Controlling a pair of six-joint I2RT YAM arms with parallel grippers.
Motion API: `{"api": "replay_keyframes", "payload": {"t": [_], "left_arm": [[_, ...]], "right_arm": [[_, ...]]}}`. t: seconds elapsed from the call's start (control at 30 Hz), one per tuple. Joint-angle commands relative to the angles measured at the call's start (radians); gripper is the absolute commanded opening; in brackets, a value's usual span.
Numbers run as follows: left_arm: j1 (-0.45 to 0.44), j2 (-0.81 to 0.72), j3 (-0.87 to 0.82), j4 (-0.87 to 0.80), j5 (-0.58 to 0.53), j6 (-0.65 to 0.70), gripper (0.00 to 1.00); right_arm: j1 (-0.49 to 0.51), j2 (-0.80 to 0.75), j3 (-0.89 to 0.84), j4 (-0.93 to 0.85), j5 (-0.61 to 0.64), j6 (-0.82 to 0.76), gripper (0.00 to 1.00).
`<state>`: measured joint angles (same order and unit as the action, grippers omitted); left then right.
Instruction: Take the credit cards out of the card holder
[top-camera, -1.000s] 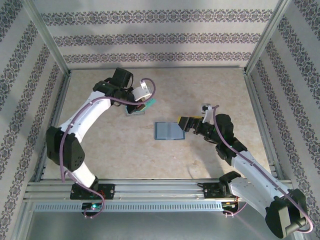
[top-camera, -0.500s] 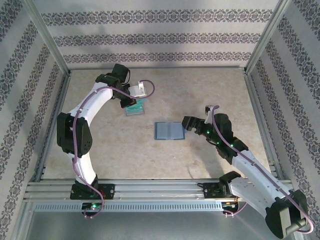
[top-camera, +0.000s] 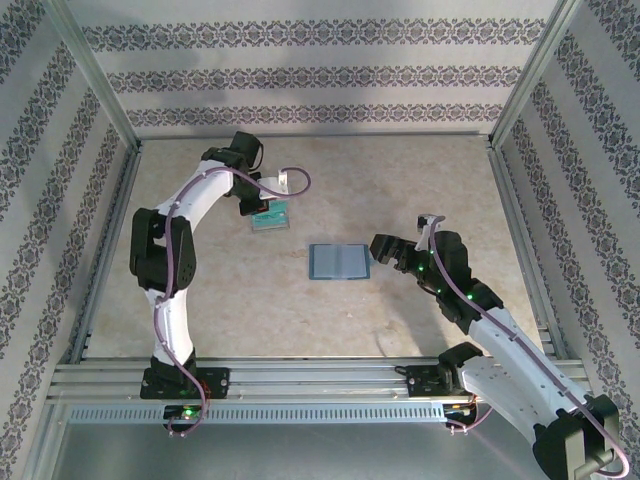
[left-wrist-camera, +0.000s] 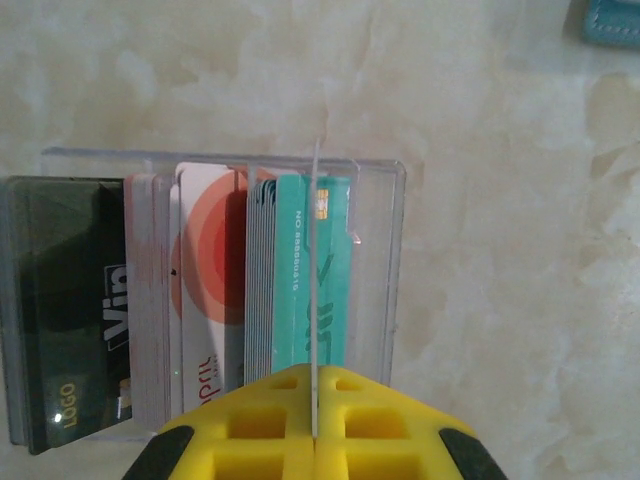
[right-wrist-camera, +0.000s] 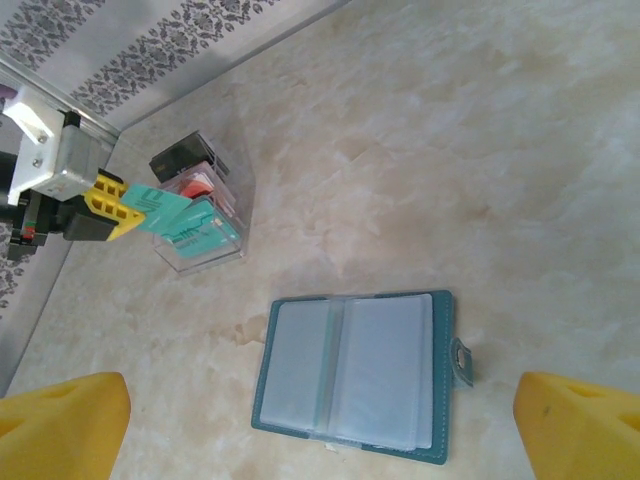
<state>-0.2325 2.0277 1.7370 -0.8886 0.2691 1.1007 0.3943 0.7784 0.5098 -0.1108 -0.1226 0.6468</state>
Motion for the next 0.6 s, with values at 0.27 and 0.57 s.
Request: {"api": "replay_keyframes", "payload": {"t": [0.27, 0.57], "left_arm": [[0.018, 0.055, 0.058, -0.091, -0.036, 0.048, 0.0], [0.018, 0.069, 0.048, -0.09, -0.059, 0.061, 0.0]], "right_arm": [[-0.012, -0.008, 0.036, -0.044, 0.047, -0.01, 0.98], [-0.016, -0.004, 0.035, -0.043, 0.048, -0.004, 0.98]]}}
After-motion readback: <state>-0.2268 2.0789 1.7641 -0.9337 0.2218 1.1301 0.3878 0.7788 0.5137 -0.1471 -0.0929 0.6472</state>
